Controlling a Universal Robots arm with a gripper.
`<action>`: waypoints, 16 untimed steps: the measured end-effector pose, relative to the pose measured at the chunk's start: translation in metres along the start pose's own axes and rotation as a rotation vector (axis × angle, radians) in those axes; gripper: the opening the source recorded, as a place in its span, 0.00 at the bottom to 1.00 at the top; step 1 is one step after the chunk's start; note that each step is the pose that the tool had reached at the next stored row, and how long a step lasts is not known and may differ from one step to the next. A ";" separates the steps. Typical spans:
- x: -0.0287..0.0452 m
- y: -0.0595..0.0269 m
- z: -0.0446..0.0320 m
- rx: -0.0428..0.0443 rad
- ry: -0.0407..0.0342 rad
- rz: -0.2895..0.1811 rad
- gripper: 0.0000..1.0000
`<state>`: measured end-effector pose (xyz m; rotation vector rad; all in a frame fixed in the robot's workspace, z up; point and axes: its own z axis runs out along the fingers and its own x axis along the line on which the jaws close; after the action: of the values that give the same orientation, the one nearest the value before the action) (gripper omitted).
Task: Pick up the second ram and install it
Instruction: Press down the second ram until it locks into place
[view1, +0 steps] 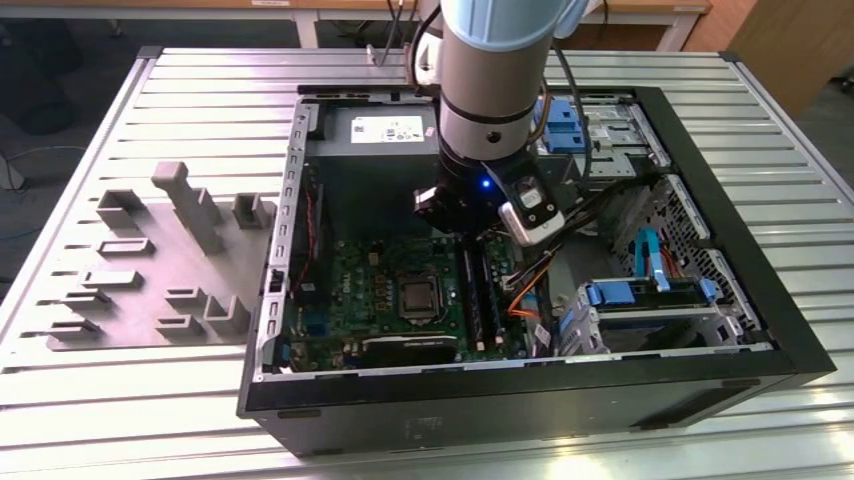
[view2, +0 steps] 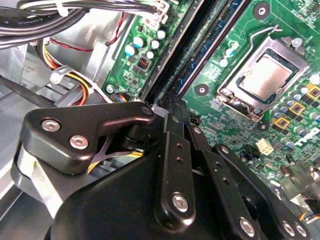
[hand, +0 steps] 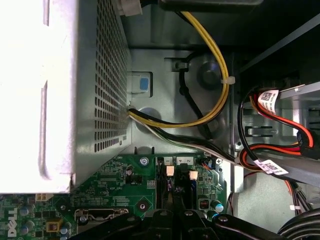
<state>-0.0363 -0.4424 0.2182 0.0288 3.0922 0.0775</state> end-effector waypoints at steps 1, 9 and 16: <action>0.0000 0.0000 0.0010 -0.0002 0.0000 0.000 0.11; 0.0000 0.0001 0.0005 -0.0007 -0.0004 0.000 0.11; -0.0008 0.0008 -0.0160 0.0001 0.0000 0.000 0.11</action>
<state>-0.0363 -0.4424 0.2343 0.0288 3.0923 0.0773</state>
